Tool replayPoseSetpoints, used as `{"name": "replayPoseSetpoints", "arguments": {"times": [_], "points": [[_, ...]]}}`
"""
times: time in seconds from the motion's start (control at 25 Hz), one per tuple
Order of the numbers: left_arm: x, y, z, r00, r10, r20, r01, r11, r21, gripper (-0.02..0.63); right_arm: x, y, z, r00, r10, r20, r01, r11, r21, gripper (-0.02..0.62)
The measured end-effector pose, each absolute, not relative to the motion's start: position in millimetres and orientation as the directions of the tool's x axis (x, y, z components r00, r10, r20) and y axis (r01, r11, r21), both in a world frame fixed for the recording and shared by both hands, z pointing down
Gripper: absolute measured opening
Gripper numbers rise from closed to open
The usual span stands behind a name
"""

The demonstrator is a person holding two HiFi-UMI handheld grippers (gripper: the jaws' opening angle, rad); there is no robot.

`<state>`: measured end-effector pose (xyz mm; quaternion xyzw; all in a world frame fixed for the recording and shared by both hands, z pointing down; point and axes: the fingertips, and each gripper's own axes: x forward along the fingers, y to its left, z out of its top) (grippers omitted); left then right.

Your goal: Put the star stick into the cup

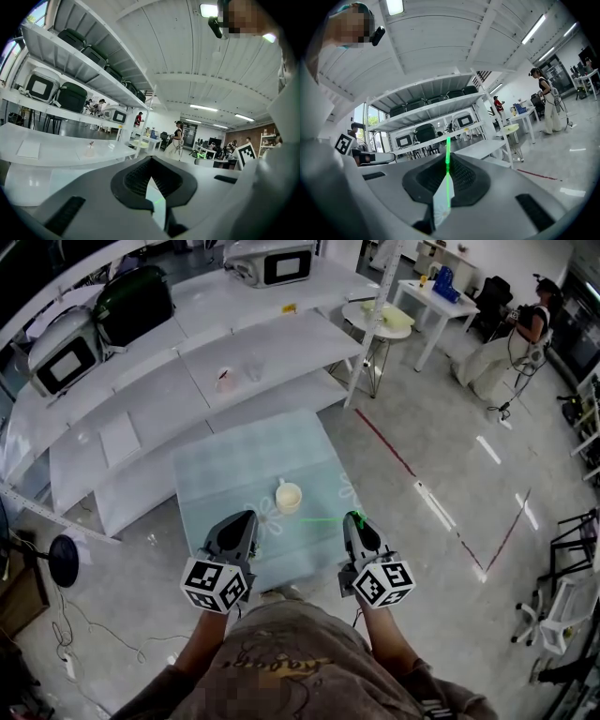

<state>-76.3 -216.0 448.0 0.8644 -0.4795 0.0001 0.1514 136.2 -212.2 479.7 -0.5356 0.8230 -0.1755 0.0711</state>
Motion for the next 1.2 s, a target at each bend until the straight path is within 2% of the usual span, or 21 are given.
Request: {"name": "replayPoseSetpoints", "arguments": {"times": [0.56,1.2], "points": [[-89.7,-243.2,454.2,0.536,-0.829,0.158,-0.831,-0.486,0.271,0.020,117.7,-282.9,501.3,-0.439,-0.892,0.113,-0.857,0.377,-0.350,0.018],[-117.4,-247.1,466.0,0.495,-0.848,0.187,-0.855,-0.437,0.280,0.020,75.3,-340.1,574.7,-0.468,-0.850,0.241,-0.859,0.374,-0.350,0.018]]}}
